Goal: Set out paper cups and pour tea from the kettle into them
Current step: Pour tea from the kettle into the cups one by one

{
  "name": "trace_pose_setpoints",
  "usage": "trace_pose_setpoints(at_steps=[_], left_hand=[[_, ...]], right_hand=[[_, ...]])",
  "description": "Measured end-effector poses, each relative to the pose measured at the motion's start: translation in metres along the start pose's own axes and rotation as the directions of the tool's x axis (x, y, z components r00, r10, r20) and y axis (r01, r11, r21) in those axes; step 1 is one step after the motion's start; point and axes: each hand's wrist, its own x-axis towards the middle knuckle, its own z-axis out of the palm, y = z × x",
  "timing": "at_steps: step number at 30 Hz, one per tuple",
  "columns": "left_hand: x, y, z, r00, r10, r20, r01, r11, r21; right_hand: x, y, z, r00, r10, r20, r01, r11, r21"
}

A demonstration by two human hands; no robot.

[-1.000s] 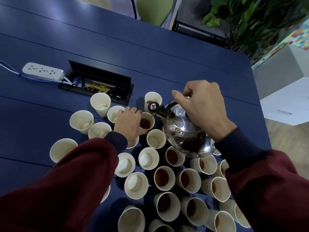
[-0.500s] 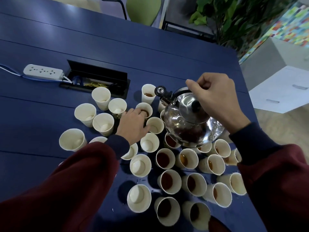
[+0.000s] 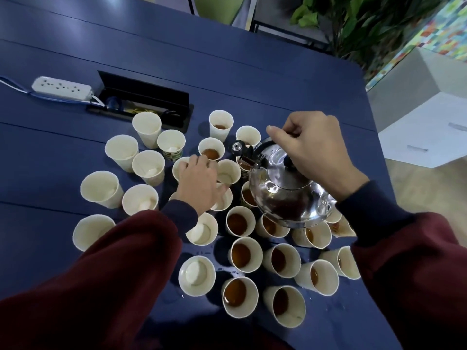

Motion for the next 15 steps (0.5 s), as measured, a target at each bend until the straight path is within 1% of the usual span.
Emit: trace_pose_setpoints(at_steps=[3,7,9,15], left_hand=[[0.002,-0.007,0.000,0.994,-0.072,-0.079,0.071,0.997,-0.013],[0.004,-0.020,-0.002,0.986,-0.157,-0.057,0.153,0.986,-0.061],[0.005,-0.023,-0.002,0.986,-0.158,-0.048,0.155,0.986,-0.069],[0.009,-0.018,-0.003,0.996,-0.094,0.006,0.094,0.992,-0.080]], right_hand=[[0.003,0.004,0.006,1.000,-0.015,0.021,0.016,1.000,-0.022],[0.005,0.004,0.010,0.998,-0.010,0.054,0.014,0.998,-0.060],[0.006,0.004,0.010,0.997,-0.013,0.069,0.018,0.997,-0.071],[0.006,0.006,0.016,0.994,0.003,0.110,0.004,0.998,-0.070]])
